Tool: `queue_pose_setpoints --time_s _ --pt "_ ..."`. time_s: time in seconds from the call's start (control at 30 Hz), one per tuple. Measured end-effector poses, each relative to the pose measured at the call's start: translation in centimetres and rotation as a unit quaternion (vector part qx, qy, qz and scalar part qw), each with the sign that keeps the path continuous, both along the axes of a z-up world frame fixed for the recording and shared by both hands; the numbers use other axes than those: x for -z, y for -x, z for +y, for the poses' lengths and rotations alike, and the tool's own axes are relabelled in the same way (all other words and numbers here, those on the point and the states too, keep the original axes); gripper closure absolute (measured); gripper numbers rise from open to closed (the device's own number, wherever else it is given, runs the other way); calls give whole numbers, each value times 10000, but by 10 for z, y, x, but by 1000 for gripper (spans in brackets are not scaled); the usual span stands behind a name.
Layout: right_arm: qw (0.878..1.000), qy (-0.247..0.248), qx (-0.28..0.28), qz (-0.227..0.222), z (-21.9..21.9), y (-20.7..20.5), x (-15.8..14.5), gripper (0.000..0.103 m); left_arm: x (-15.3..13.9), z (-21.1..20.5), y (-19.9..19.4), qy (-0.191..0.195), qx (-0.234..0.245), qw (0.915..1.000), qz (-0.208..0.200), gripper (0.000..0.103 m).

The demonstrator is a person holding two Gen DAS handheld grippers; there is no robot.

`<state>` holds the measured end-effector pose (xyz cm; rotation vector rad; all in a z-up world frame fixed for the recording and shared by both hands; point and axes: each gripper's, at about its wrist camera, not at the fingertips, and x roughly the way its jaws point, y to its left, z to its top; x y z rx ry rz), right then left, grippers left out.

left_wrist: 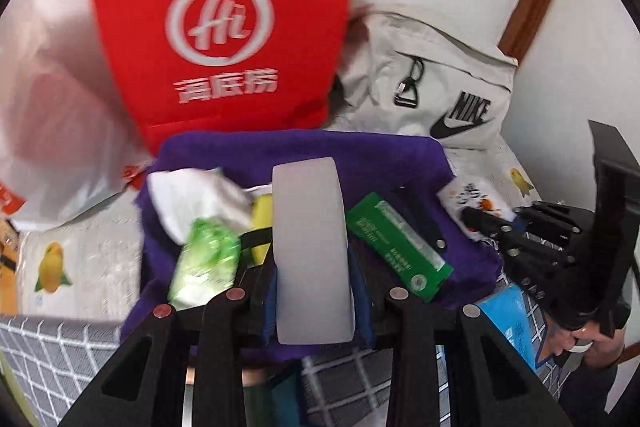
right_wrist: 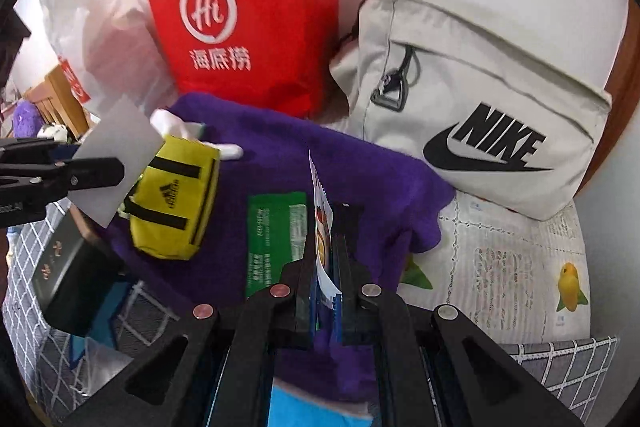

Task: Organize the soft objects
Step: 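Carry the foam block with the left gripper while the right gripper carries the packet to the purple towel, then lower the block and packet onto the towel and open both grippers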

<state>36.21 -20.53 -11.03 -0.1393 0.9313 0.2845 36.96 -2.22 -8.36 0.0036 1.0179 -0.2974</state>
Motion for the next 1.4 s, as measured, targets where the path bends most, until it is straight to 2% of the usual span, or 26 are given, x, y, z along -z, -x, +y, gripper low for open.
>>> queue_pose_setpoints --time_s 0.3,0.6,0.7,0.77,0.83,0.9,0.97,1.4 --pt "9994 197 6 299 -5 -10 22 96 29 -41 -13 -34 316 9989 341 72" --pt "9987 125 -57 494 -9 -16 33 96 48 -57 -17 -189 420 9974 562 70" --pt "9986 66 -112 505 -9 -16 33 89 51 -57 -17 -209 428 9971 596 68" --pt "9986 6 -132 517 -11 -16 33 76 53 -59 -19 -223 426 9967 651 61" --pt "9986 -90 -133 513 -12 -16 31 67 52 -59 -18 -234 432 9968 623 43" --pt "9986 -175 -150 477 -12 -15 28 61 47 -58 -16 -125 470 9973 556 37" --pt "9988 -242 -151 404 -13 -11 22 54 43 -57 -15 -120 461 9975 527 36" --pt "9985 -453 -64 313 -19 13 0 49 4 -23 6 -298 60 9991 292 36"
